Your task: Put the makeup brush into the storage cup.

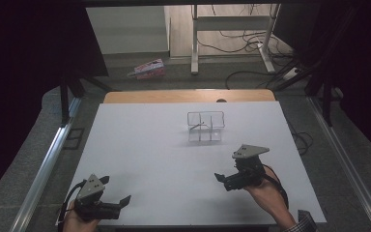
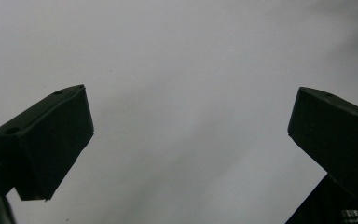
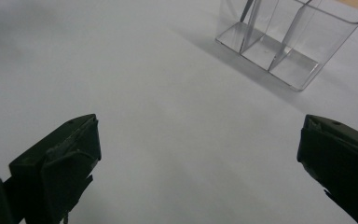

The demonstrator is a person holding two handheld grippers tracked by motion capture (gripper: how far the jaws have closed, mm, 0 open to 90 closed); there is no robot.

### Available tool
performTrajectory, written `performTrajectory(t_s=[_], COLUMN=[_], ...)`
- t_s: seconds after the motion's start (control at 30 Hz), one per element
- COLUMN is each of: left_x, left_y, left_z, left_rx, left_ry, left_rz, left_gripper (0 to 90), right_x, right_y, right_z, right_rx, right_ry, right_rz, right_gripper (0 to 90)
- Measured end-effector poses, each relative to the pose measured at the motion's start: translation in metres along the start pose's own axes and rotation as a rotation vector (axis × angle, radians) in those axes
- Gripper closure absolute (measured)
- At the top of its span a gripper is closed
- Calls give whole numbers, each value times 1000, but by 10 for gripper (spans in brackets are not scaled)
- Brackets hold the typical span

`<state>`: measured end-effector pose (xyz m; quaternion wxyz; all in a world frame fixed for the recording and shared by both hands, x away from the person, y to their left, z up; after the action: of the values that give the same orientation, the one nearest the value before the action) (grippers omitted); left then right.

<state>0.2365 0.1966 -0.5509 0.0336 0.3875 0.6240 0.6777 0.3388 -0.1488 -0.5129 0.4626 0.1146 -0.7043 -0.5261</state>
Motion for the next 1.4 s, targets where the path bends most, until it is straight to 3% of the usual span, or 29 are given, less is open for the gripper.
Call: performTrajectory(t_s=[1.4], left_x=[1], left_y=[1], left_z=[1], left_rx=[0], left_ry=[13], left_rz=[-7], left_gripper=[3], right_x=[36], right_y=[-31], right_z=[-4], right_rx=[-7], right_ry=[-56], right_rz=[-4], right_gripper=[0])
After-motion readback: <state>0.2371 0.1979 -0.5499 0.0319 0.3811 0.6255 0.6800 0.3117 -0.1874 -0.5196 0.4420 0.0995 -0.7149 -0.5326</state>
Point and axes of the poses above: each handheld gripper's, and its own axes: x roughly backward along the jaws, y roughly out of its top, z roughly to its left, the point moved 9 cm from there along -x, roughly forward along the jaws, and after that the axes turned 10 degrees about -z, right-handed, at the moved point
